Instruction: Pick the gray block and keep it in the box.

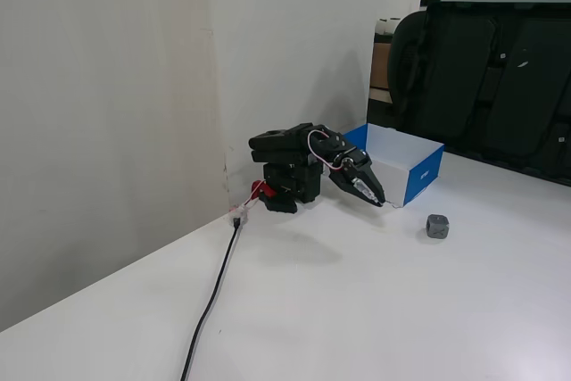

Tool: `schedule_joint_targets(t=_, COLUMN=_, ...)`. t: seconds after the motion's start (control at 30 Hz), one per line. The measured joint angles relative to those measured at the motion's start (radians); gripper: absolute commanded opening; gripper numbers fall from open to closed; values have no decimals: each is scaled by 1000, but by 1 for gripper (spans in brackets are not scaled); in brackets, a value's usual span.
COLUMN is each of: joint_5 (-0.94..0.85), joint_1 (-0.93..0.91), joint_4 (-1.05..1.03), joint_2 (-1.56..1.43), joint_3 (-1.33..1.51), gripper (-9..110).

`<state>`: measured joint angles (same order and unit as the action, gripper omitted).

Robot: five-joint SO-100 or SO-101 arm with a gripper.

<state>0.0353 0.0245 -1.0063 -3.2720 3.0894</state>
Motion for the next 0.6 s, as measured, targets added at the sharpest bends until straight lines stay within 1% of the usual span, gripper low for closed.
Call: schedule_joint_targets(t=0.6, joint_5=0, joint_1=18, joint_4=3, joint_2=0, joint_3=0, gripper=0)
